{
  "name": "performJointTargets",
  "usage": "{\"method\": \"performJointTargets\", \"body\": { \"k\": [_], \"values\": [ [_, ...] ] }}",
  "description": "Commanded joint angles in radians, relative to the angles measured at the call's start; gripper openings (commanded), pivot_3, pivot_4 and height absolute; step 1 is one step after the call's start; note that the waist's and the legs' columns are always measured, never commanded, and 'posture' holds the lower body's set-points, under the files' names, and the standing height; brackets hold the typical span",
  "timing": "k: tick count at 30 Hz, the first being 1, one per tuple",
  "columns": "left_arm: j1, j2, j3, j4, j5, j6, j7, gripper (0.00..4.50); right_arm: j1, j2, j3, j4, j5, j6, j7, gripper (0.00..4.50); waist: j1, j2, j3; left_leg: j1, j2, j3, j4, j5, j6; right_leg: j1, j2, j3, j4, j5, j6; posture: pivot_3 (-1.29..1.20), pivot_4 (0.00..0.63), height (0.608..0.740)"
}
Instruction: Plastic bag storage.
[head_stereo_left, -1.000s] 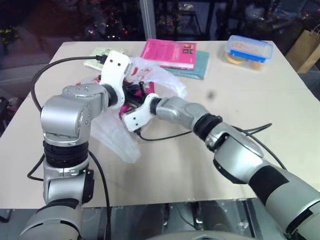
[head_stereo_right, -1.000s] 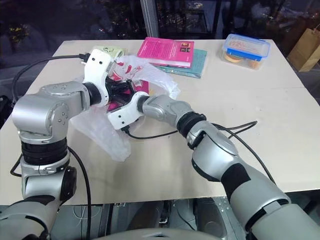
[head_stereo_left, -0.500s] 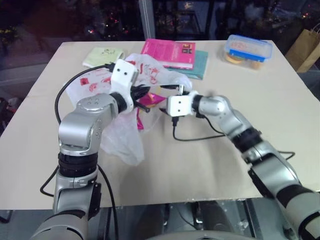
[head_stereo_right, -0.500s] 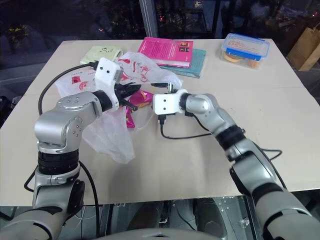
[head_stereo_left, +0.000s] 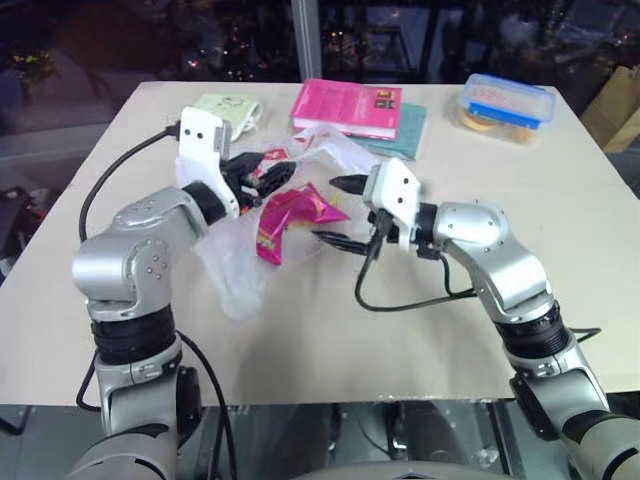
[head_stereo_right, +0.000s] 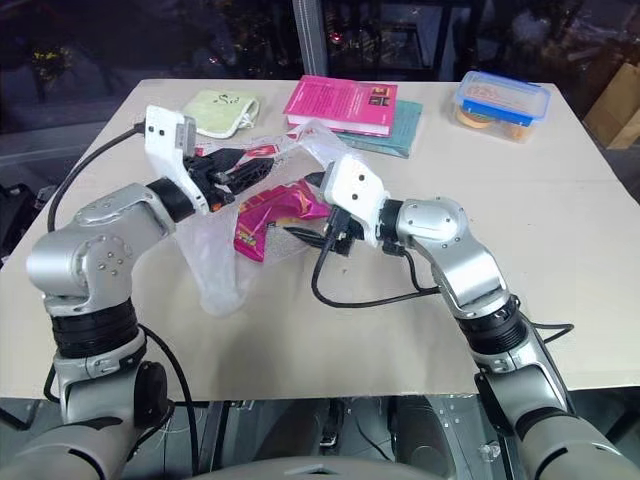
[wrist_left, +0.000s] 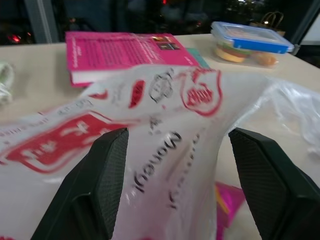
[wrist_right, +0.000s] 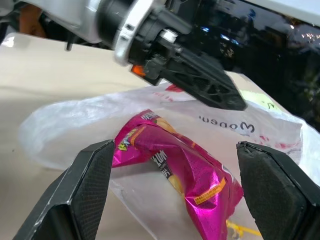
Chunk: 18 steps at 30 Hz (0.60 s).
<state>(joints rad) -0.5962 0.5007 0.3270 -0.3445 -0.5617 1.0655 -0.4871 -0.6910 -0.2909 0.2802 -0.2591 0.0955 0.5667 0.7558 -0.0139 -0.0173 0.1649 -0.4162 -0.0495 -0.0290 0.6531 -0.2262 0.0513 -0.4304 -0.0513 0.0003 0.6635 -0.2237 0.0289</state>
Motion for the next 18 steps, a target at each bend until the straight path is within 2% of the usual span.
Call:
{"method": "performJointTargets", "body": {
  "k": [1,4,5,7,11,15,18],
  "values": [
    [0.098,0.098,0.140,-0.164,-0.120,0.036,-0.064,3.39,0.031,-0.044,-0.067,-0.124,-0.030,0.106,-0.093,4.09,-0.003,0.000,0.000,0.000,0.000,0.000,0.000,0.000,0.000,0.000,0.000,0.000,0.000,0.000,0.000,0.00,0.150,0.740],
    [0.214,0.158,0.246,-0.263,-0.248,0.090,-0.098,3.39,0.061,-0.056,-0.092,-0.215,-0.015,0.223,-0.145,4.09,0.000,0.000,0.000,0.000,0.001,0.000,-0.003,0.000,0.000,-0.001,0.001,0.001,-0.001,0.000,-0.001,0.00,0.150,0.740],
    [0.267,0.180,0.272,-0.308,-0.269,0.097,-0.108,3.91,0.065,-0.044,-0.102,-0.231,-0.003,0.270,-0.166,4.09,-0.003,0.000,0.000,0.000,0.001,0.000,-0.003,0.000,0.000,-0.001,0.001,0.000,-0.001,-0.001,-0.001,0.00,0.150,0.740],
    [0.393,0.209,0.318,-0.375,-0.272,0.092,-0.115,4.48,0.066,-0.028,-0.105,-0.236,0.003,0.319,-0.197,4.09,-0.002,0.000,0.000,0.001,0.001,0.001,-0.002,0.000,0.000,-0.001,0.001,0.001,-0.001,-0.001,-0.001,0.00,0.150,0.740],
    [0.690,0.207,0.370,-0.444,-0.233,0.013,-0.172,4.48,0.046,0.005,-0.094,-0.130,-0.019,0.320,-0.255,4.09,-0.007,0.001,-0.001,0.003,0.001,0.002,-0.002,0.000,0.000,0.001,0.000,0.002,-0.001,0.000,-0.001,0.00,0.150,0.740],
    [0.939,0.163,0.282,-0.490,-0.078,-0.138,-0.136,4.48,0.024,0.034,-0.106,0.020,-0.020,0.264,-0.287,4.09,0.004,0.000,-0.001,0.003,0.002,0.002,-0.002,0.000,-0.001,0.001,0.000,0.001,-0.002,0.000,-0.003,0.00,0.150,0.740],
    [0.973,0.146,0.190,-0.500,0.021,-0.201,-0.054,4.48,0.008,0.039,-0.099,0.081,-0.024,0.211,-0.292,4.09,0.011,0.000,-0.001,0.002,0.001,0.002,-0.002,-0.003,0.001,0.001,-0.001,0.000,-0.003,-0.002,-0.006,0.00,0.150,0.740]
  ]
}}
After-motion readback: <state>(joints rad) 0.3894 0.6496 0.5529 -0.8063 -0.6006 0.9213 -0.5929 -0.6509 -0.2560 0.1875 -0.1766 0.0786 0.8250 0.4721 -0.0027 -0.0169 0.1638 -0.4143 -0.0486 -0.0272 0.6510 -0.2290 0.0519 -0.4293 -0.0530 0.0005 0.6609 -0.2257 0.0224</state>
